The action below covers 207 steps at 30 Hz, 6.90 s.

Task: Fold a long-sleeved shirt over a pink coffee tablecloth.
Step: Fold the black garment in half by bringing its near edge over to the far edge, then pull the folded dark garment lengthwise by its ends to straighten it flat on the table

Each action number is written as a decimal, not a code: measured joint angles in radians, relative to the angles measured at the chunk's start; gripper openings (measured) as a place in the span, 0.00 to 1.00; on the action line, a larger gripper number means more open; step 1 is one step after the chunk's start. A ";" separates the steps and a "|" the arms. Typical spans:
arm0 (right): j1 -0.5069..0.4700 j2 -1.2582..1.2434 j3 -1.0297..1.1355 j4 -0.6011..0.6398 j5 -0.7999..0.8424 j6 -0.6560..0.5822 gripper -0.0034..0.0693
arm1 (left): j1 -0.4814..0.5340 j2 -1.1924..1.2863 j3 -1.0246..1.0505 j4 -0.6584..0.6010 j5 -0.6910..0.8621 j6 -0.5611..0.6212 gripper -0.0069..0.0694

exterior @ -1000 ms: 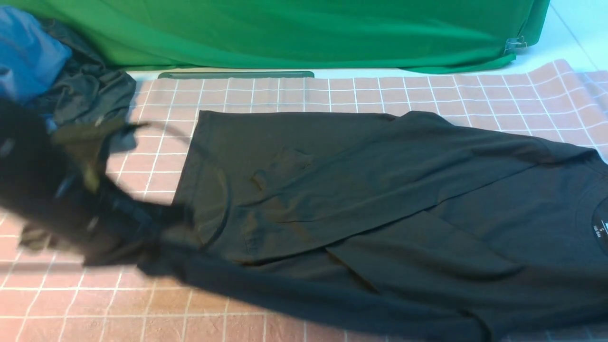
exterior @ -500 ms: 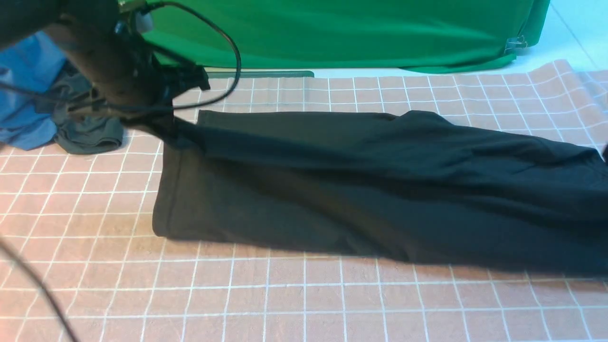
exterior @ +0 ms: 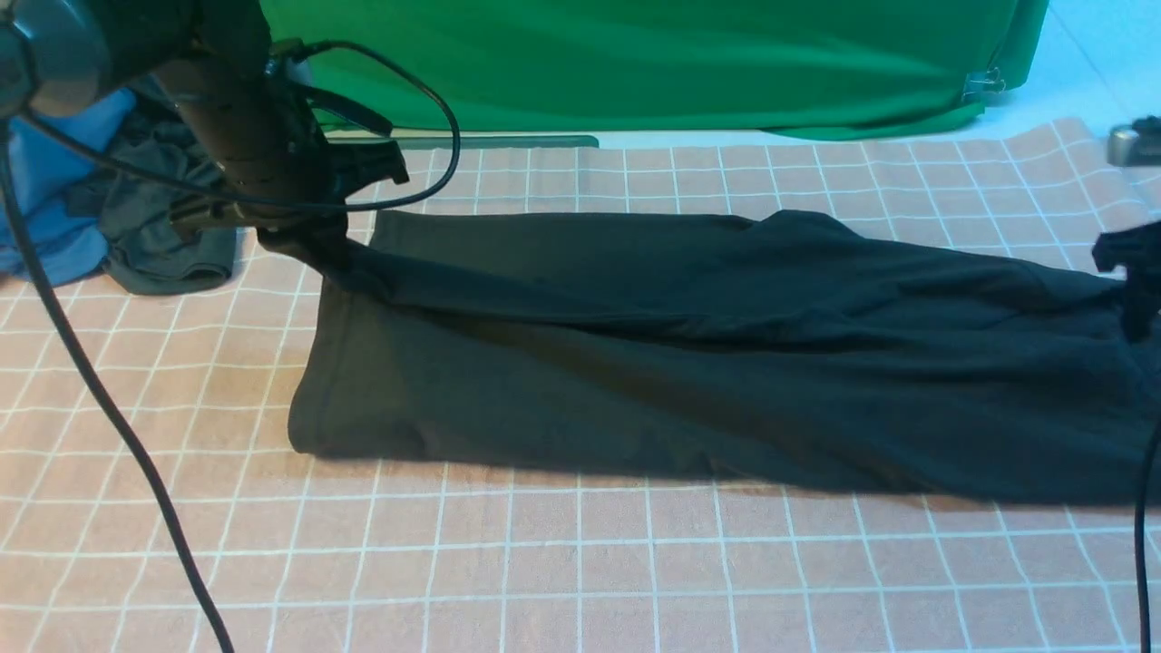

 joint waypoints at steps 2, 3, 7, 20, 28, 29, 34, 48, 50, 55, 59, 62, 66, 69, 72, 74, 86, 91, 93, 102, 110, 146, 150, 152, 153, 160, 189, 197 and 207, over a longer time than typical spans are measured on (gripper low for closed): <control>0.060 -0.011 -0.007 0.067 0.009 -0.130 0.80 | 0.000 0.000 0.000 0.000 -0.004 0.000 0.13; 0.072 -0.013 -0.007 0.089 0.008 -0.166 0.80 | 0.000 0.000 0.000 0.000 -0.005 0.000 0.13; 0.216 -0.006 -0.007 0.142 -0.076 -0.314 0.81 | 0.000 0.000 0.000 0.000 -0.008 0.001 0.13; 0.435 0.103 -0.008 0.148 -0.330 -0.498 0.81 | 0.000 0.000 0.000 -0.006 -0.006 0.011 0.13; 0.437 0.133 -0.008 0.152 -0.345 -0.505 0.25 | 0.000 0.000 0.000 -0.007 -0.006 0.011 0.13; 0.437 0.133 -0.009 0.152 -0.345 -0.505 0.23 | 0.000 0.000 0.000 -0.007 -0.006 0.011 0.13; 0.432 0.130 -0.070 0.152 -0.267 -0.505 0.15 | 0.000 0.000 -0.022 -0.007 0.017 0.011 0.13; 0.398 0.125 -0.250 0.151 -0.326 -0.481 0.15 | 0.037 0.071 -0.139 -0.007 -0.017 0.005 0.13; 0.398 0.142 -0.253 0.152 -0.355 -0.468 0.15 | 0.043 0.100 -0.139 -0.007 -0.055 0.004 0.13; 0.398 0.196 -0.254 0.152 -0.413 -0.433 0.15 | 0.043 0.155 -0.139 -0.007 -0.135 0.004 0.13; 0.398 0.233 -0.254 0.151 -0.472 -0.407 0.15 | 0.043 0.191 -0.139 -0.007 -0.200 0.004 0.13; 0.398 0.245 -0.254 0.151 -0.503 -0.400 0.15 | 0.043 0.194 -0.139 -0.007 -0.235 0.004 0.13; 0.398 0.265 -0.254 0.151 -0.529 -0.400 0.19 | 0.043 0.195 -0.139 -0.007 -0.268 0.007 0.13; 0.398 0.279 -0.254 0.151 -0.549 -0.393 0.22 | 0.043 0.201 -0.139 -0.007 -0.270 0.008 0.14; 0.398 0.284 -0.254 0.151 -0.581 -0.382 0.26 | 0.043 0.210 -0.139 -0.006 -0.274 0.009 0.19; 0.398 0.284 -0.255 0.151 -0.620 -0.376 0.33 | 0.043 0.211 -0.139 0.013 -0.293 0.010 0.26; 0.399 0.175 -0.265 0.151 -0.566 -0.343 0.42 | 0.041 0.097 -0.140 -0.026 -0.201 0.050 0.48; 0.399 0.049 -0.275 0.151 -0.471 -0.298 0.13 | -0.004 0.081 -0.141 -0.141 -0.120 0.153 0.25; 0.399 0.020 -0.276 0.151 -0.419 -0.288 0.10 | -0.023 0.091 -0.141 -0.149 -0.095 0.164 0.16; 0.326 -0.049 -0.276 0.112 -0.088 -0.239 0.10 | -0.057 0.114 -0.140 -0.164 -0.011 0.171 0.11; 0.202 -0.139 -0.235 0.090 0.060 -0.191 0.10 | -0.058 0.012 -0.105 -0.220 0.040 0.193 0.11; 0.073 0.209 -0.163 0.073 -0.151 -0.334 0.58 | -0.129 -0.652 0.673 -0.399 -0.191 0.269 0.11; 0.073 0.214 -0.166 0.072 -0.142 -0.323 0.39 | -0.129 -0.652 0.673 -0.392 -0.192 0.267 0.11; 0.073 0.214 -0.175 0.073 -0.122 -0.321 0.20 | -0.129 -0.652 0.673 -0.389 -0.192 0.267 0.11; 0.073 0.215 -0.184 0.073 -0.105 -0.319 0.15 | -0.129 -0.652 0.673 -0.388 -0.192 0.267 0.11; 0.073 0.210 -0.298 0.067 0.000 -0.306 0.12 | -0.129 -0.652 0.673 -0.374 -0.192 0.267 0.11; 0.025 0.268 -0.375 0.054 -0.307 -0.195 0.32 | -0.129 -0.652 0.676 -0.356 -0.174 0.275 0.11; 0.034 0.213 -0.446 0.067 -0.228 -0.137 0.45 | -0.128 -0.652 0.676 -0.318 -0.191 0.182 0.11; 0.215 0.177 -0.480 0.363 -0.121 -0.353 0.10 | -0.128 -0.620 0.639 -0.291 -0.244 0.123 0.11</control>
